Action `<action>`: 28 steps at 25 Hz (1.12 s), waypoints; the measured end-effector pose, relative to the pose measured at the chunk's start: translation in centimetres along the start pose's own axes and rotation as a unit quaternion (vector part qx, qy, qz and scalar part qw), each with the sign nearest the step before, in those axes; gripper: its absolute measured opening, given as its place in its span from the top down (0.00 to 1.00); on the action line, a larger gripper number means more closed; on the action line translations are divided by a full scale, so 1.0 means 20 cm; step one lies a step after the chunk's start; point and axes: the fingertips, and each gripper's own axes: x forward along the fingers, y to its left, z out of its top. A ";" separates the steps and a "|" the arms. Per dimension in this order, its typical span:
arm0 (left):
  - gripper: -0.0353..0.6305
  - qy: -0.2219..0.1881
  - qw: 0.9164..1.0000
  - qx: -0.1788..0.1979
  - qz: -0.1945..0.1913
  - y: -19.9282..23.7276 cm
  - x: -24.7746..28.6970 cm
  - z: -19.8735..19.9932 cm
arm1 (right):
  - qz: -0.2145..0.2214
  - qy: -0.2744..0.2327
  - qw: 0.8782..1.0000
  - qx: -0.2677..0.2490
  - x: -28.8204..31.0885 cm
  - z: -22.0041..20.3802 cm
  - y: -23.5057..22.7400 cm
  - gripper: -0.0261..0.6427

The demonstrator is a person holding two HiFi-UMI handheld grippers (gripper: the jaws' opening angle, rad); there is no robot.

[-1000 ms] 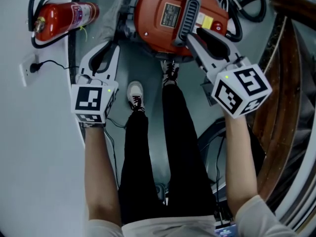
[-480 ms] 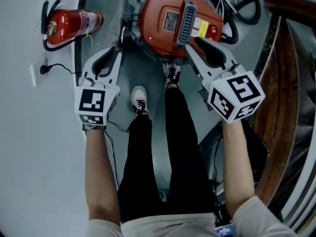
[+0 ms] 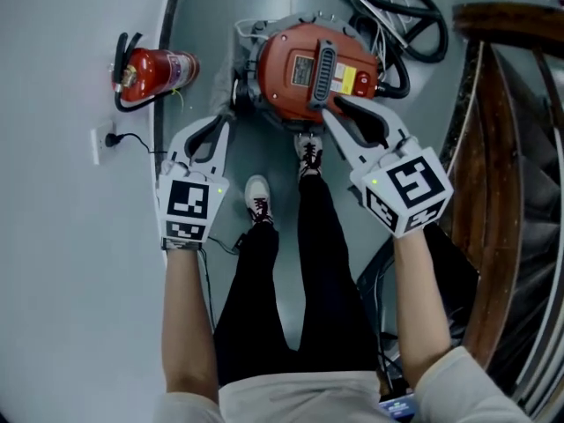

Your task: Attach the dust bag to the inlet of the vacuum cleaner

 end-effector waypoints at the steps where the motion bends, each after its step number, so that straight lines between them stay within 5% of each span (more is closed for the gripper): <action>1: 0.92 0.001 1.000 0.004 -0.004 -0.01 -0.03 0.03 | 0.001 0.001 1.000 -0.009 -0.03 0.02 0.02 0.83; 11: 0.94 0.020 0.994 0.102 -0.024 -0.09 -0.24 0.29 | -0.018 -0.012 0.993 -0.114 -0.32 0.26 0.12 0.90; 19: 0.94 0.032 0.982 0.185 -0.019 -0.15 -0.44 0.55 | -0.045 -0.014 0.991 -0.127 -0.56 0.40 0.18 0.91; 28: 0.94 0.009 0.979 0.202 -0.004 -0.15 -0.79 0.85 | -0.075 -0.028 0.984 -0.162 -0.81 0.62 0.34 0.91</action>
